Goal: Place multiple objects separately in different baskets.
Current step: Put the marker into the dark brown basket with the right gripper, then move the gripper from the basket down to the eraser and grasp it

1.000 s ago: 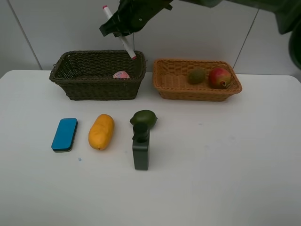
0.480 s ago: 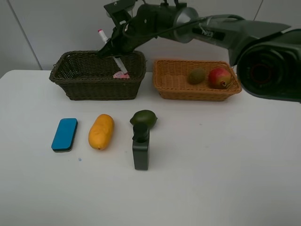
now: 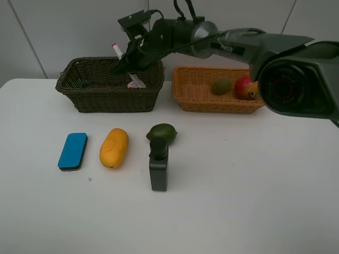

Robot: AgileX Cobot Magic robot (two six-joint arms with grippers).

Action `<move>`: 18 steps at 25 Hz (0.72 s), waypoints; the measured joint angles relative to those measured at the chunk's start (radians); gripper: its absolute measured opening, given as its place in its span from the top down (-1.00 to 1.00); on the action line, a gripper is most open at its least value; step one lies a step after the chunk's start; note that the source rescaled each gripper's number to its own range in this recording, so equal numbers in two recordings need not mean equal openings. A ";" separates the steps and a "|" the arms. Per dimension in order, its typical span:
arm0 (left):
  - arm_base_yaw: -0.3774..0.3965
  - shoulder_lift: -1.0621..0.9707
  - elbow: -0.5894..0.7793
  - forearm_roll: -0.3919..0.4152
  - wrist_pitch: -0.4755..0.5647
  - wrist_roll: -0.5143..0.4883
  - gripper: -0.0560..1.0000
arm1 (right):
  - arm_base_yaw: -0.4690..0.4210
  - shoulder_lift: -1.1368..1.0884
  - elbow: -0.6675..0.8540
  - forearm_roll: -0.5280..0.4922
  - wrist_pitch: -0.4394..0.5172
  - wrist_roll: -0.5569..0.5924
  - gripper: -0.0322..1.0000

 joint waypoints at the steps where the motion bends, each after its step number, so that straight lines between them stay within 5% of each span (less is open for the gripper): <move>1: 0.000 0.000 0.000 0.000 0.000 0.000 -1.00 | 0.000 0.000 0.000 0.001 -0.003 0.000 0.93; 4: 0.000 0.000 0.000 0.000 0.000 0.000 -1.00 | 0.000 0.000 0.000 0.001 -0.015 0.000 0.83; 6: 0.000 0.000 0.000 0.000 0.000 0.000 -1.00 | 0.000 0.000 0.000 0.001 -0.015 0.000 0.38; 9: 0.000 0.000 0.000 0.000 0.000 0.000 -1.00 | 0.000 0.000 0.000 0.001 -0.013 0.000 -0.59; 10: 0.000 0.000 0.000 0.000 0.000 0.000 -1.00 | 0.000 0.000 0.000 0.001 -0.012 0.000 -0.74; 13: 0.000 0.000 0.000 0.000 0.000 0.000 -1.00 | 0.000 0.000 0.000 0.001 -0.006 0.000 -0.94; 18: 0.000 0.000 0.000 0.000 0.000 0.000 -1.00 | 0.000 0.000 0.000 0.009 0.000 0.000 -0.99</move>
